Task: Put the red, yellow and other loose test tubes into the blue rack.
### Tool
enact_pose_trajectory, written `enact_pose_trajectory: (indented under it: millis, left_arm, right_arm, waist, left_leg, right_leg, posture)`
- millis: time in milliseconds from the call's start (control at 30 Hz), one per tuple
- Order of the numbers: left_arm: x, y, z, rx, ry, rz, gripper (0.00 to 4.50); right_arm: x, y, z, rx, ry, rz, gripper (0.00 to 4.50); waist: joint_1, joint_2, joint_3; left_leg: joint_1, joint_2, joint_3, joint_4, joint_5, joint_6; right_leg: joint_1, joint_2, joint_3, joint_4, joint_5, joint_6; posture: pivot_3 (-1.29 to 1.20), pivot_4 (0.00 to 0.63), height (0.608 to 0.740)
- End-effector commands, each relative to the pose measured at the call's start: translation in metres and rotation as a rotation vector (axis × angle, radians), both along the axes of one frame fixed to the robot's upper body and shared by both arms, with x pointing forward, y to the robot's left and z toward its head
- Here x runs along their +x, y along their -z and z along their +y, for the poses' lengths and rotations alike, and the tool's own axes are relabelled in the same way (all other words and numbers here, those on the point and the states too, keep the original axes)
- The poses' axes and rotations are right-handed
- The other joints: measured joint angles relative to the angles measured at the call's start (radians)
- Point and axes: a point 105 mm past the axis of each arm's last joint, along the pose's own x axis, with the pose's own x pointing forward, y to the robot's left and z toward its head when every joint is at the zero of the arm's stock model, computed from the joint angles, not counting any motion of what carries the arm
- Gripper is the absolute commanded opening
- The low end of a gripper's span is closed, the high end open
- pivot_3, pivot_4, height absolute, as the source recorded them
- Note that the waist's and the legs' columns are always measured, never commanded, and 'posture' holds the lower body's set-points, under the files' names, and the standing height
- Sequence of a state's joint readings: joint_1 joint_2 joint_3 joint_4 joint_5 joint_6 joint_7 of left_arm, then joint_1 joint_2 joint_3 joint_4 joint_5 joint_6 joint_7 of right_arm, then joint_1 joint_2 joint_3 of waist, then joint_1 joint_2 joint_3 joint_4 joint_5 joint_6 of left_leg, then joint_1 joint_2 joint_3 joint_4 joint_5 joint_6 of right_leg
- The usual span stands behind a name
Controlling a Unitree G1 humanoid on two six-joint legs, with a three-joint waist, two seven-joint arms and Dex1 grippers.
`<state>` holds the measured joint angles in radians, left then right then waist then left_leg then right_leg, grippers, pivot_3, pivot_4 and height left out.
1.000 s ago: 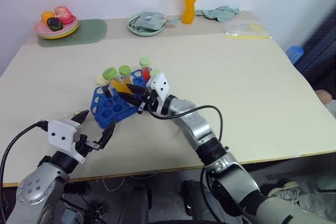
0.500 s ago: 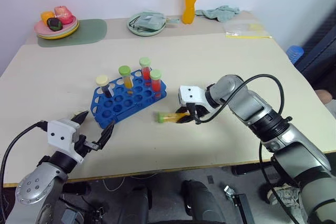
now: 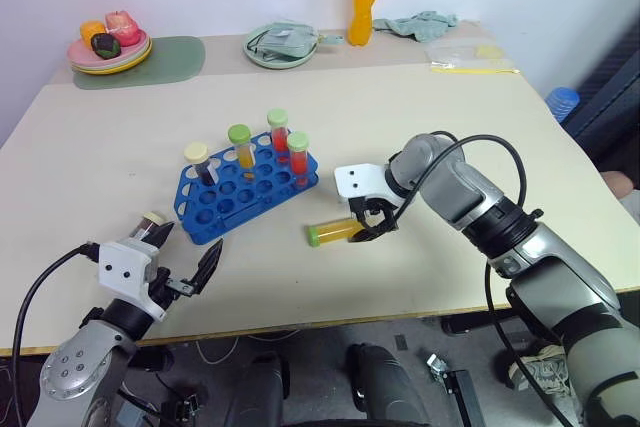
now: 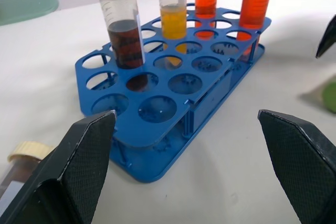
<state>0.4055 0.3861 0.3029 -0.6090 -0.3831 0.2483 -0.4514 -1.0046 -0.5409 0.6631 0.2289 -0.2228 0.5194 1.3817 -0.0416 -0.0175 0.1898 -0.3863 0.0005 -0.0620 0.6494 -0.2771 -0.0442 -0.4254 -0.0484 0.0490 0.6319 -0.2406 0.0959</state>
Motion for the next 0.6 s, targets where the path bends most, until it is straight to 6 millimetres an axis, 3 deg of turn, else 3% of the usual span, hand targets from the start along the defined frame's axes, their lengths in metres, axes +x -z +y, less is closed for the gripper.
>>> enact_pose_trajectory:
  millis: [33, 267, 433, 533, 600]
  left_arm:
    - [0.002, -0.002, -0.002, 0.003, 0.020, -0.033, 4.50]
    - [0.000, 0.013, 0.000, -0.007, 0.036, -0.024, 4.50]
    - [0.000, 0.017, -0.001, -0.012, 0.035, -0.029, 4.50]
    - [-0.001, 0.018, -0.001, -0.012, 0.032, -0.032, 4.50]
    - [-0.002, 0.018, -0.001, -0.012, 0.030, -0.033, 4.50]
  right_arm:
    - [-0.004, -0.016, 0.016, -0.021, 0.020, -0.032, 4.48]
    - [-0.008, -0.021, 0.039, -0.005, 0.162, 0.080, 4.48]
    - [0.020, -0.003, 0.045, -0.032, 0.268, -0.013, 4.48]
    - [0.029, -0.001, 0.045, -0.033, 0.293, -0.035, 3.65]
    - [0.031, -0.001, 0.044, -0.040, 0.293, -0.033, 2.68]
  waist:
    - [-0.001, 0.000, 0.000]
    - [-0.002, 0.000, 0.000]
    - [-0.001, 0.000, 0.000]
    - [-0.002, 0.000, 0.000]
    - [-0.003, 0.000, 0.000]
  left_leg:
    - [0.000, 0.000, 0.000, 0.000, 0.000, 0.000]
    - [0.000, 0.000, 0.000, -0.001, 0.000, 0.000]
    - [-0.001, 0.000, 0.000, -0.001, 0.000, 0.000]
    - [-0.001, 0.000, 0.000, -0.001, 0.000, 0.000]
    - [-0.001, 0.000, 0.000, -0.001, 0.000, 0.000]
  right_leg:
    - [0.000, 0.000, 0.000, 0.000, 0.000, 0.000]
    - [-0.001, 0.000, 0.000, 0.000, 0.000, 0.000]
    - [-0.001, 0.000, 0.000, 0.000, 0.000, 0.000]
    - [-0.002, -0.001, 0.000, 0.000, 0.000, 0.000]
    - [-0.001, -0.001, 0.000, 0.000, 0.000, 0.000]
  posture:
    - [0.00, 0.150, 0.740]
    - [0.00, 0.150, 0.740]
    - [0.00, 0.150, 0.740]
    - [0.00, 0.150, 0.740]
    - [0.00, 0.150, 0.740]
